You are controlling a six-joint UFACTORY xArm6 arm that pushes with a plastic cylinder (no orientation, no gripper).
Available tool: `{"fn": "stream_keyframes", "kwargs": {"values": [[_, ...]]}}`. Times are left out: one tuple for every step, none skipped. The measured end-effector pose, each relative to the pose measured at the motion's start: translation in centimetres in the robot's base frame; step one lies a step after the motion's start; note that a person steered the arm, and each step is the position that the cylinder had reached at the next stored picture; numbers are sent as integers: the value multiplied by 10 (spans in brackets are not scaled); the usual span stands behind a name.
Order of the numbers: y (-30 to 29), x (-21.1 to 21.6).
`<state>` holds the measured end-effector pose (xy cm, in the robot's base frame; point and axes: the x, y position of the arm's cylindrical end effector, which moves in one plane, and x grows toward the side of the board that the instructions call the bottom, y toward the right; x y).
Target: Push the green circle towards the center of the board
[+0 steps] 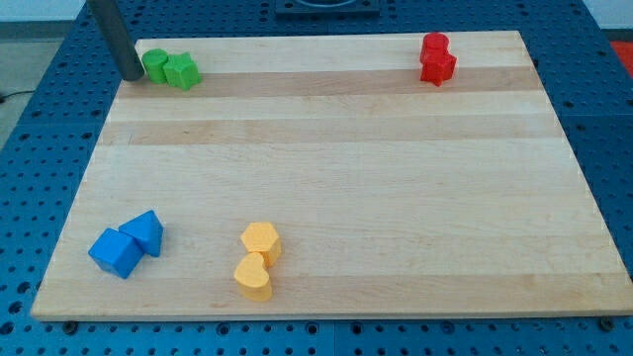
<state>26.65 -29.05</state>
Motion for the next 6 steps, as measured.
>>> {"fn": "stream_keyframes", "kwargs": {"values": [[-6, -18], [54, -13], [137, 26], [186, 60], [194, 74], [234, 62]]}}
